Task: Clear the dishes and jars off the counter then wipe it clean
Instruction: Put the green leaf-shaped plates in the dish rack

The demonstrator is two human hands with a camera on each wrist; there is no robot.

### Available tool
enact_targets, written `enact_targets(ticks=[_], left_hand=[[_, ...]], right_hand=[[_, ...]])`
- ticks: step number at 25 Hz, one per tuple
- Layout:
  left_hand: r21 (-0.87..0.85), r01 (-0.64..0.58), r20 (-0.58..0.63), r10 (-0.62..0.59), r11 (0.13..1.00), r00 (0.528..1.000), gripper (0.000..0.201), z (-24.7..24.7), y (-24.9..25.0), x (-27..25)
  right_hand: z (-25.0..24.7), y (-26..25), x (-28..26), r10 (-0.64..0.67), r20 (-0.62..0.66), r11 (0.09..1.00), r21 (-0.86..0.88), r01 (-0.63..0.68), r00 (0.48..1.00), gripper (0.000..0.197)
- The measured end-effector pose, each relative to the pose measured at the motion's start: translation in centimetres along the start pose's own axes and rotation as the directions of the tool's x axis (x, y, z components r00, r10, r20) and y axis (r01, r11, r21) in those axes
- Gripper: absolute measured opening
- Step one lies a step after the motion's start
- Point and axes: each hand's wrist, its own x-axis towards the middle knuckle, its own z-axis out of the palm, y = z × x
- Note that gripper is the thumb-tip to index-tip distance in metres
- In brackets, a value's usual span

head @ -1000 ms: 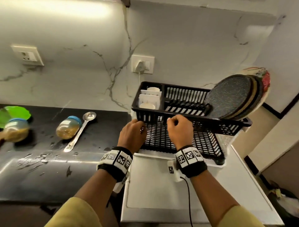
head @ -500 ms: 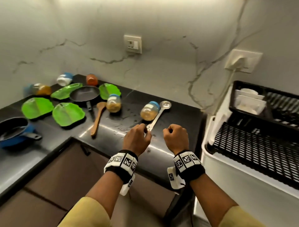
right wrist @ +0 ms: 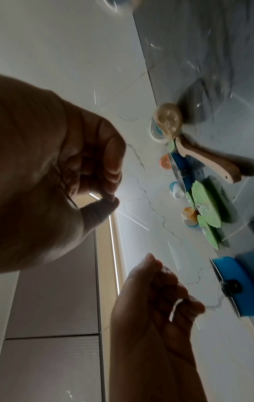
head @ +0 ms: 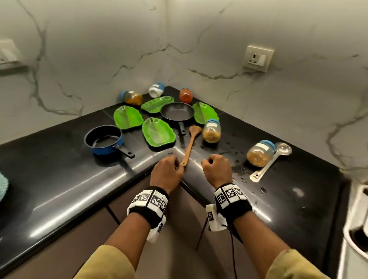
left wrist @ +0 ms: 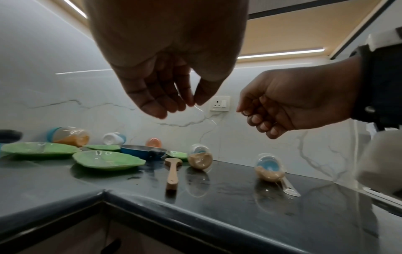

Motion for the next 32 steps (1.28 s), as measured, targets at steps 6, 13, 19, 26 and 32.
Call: enact_targets(ticks=[6,13,19,26,32], left_hand=[[0.01,0.097,-0.013,-0.097,0.995,0.995,0.015,0.7,-4.7,4.8],[0.006,0.281,-0.03,-0.281,0.96,0.959,0.023,2.5,-8.2,13.1],[0.111,0.447,0.018,-0.451,0.888,0.892,0.035,3.9,-11.2,18.6],[0.177,0.689,0.003,-0.701,0.702,0.713,0.046,5.6,-12.4,22.4],[0.016,0.813,0.093,-0.81,0.583,0.579,0.045,7.3,-16.1,23.6]], right_hand=[[3.0,-1.9,9.6,0.017,-0.032,1.0,0.017,-0.016,0.999,0.024],[2.7,1.8,29.9,0.219,0.014,0.975,0.036,-0.219,0.976,0.037],[5.0,5.4,42.7,0.258,0.205,0.965,-0.095,-0.243,0.944,0.022],[9.4,11.1,49.1,0.365,0.282,0.913,-0.296,-0.282,0.887,0.042],[10.5,10.9,49.4,0.409,0.331,0.9,-0.3,-0.316,0.851,0.051]])
